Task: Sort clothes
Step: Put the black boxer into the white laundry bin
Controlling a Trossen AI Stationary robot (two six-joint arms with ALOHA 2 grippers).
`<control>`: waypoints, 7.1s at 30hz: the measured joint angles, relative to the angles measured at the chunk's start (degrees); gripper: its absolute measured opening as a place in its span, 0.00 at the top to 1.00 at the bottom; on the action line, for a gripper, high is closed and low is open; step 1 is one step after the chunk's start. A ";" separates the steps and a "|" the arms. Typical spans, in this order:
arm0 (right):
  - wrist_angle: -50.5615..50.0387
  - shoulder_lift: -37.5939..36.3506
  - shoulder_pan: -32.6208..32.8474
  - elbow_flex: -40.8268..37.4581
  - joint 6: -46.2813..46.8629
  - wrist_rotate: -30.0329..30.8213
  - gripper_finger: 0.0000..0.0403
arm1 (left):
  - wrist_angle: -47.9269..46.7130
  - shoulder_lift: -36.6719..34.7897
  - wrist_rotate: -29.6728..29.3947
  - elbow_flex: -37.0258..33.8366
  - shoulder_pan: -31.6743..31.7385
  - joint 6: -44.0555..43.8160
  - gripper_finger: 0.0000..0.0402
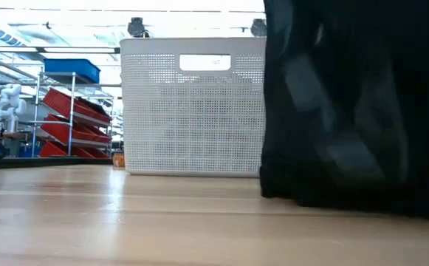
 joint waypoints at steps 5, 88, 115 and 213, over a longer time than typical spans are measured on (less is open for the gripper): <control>-4.71 0.02 0.00 0.00 1.45 0.51 0.33 | -3.76 1.24 3.46 0.04 1.17 -1.32 0.97; -2.11 21.09 4.76 8.22 -10.69 38.52 1.00 | -4.78 4.63 0.93 0.13 -0.98 -2.92 0.97; -6.23 21.11 5.25 8.24 -13.66 45.03 0.68 | -1.54 7.93 5.44 0.09 -3.75 -3.00 0.97; -37.09 31.71 -52.56 66.07 -22.78 -2.72 1.00 | -30.66 4.59 -12.04 -9.14 -15.36 -11.63 0.69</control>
